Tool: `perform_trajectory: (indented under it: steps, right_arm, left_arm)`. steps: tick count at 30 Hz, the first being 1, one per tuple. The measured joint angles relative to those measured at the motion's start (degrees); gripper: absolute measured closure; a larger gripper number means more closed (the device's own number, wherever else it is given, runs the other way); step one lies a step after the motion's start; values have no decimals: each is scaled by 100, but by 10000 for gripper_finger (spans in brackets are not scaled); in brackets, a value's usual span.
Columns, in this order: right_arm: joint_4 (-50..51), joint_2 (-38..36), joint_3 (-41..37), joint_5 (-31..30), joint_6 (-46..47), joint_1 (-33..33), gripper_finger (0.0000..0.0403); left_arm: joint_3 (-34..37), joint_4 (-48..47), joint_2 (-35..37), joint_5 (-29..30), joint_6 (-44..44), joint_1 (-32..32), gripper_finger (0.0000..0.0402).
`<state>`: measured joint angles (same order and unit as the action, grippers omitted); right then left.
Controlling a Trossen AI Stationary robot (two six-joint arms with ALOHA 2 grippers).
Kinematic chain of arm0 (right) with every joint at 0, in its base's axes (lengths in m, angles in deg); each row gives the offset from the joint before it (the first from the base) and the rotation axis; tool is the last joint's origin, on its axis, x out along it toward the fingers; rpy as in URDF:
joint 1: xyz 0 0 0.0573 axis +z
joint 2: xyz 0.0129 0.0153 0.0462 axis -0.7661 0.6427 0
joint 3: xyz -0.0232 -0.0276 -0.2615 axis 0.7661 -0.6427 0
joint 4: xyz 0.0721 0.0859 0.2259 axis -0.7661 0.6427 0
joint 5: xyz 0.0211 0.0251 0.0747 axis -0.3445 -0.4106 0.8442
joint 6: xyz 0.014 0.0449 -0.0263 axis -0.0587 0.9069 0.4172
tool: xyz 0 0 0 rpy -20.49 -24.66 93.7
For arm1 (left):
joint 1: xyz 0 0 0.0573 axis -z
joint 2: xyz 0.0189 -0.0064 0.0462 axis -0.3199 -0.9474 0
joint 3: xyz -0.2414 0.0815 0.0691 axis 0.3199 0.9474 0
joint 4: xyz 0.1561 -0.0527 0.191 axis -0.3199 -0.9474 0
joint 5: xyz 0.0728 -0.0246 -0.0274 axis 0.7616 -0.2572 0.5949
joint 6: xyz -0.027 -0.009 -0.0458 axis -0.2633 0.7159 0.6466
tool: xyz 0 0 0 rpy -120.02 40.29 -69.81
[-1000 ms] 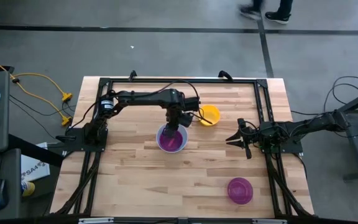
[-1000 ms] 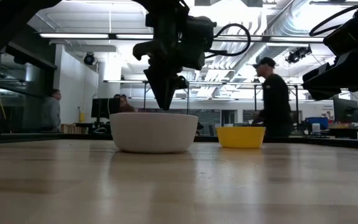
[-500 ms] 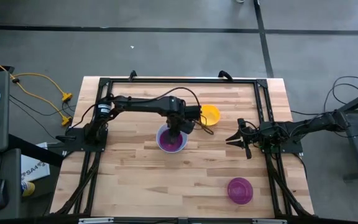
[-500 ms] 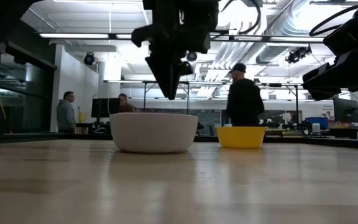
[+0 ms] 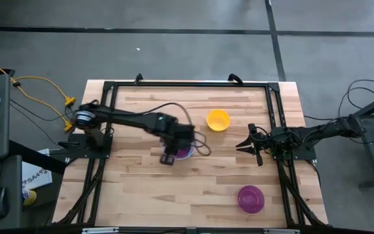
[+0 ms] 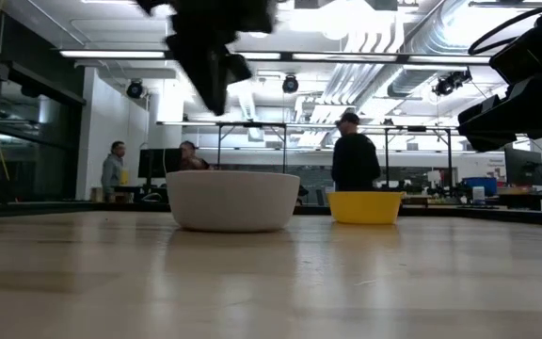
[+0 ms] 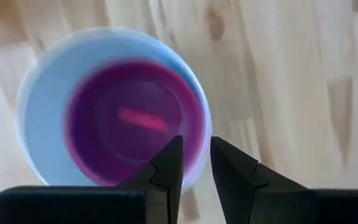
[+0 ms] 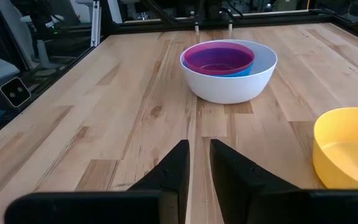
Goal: Nest bowls inside each other
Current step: Stack the yellow bowl on top of the pink bowl
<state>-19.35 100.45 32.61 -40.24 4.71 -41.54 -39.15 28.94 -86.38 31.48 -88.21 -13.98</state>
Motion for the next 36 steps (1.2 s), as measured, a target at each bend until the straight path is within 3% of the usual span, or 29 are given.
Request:
perform_trajectory:
  steps: [11,22,30,36]
  right_arm:
    - [-5,-1,0,0,0,-1,346]
    - [-5,17,0,-2,0,1,346]
    - [-2,90,0,2,0,1,346]
    - [1,131,0,0,0,-1,346]
  left_arm:
    - [3253,3177,1954,20,290,672,320]
    - [5858,5775,3376,208,228,1024,320]
    - [7012,6582,4171,220,226,1042,320]
    - [7564,6610,4939,261,221,1036,320]
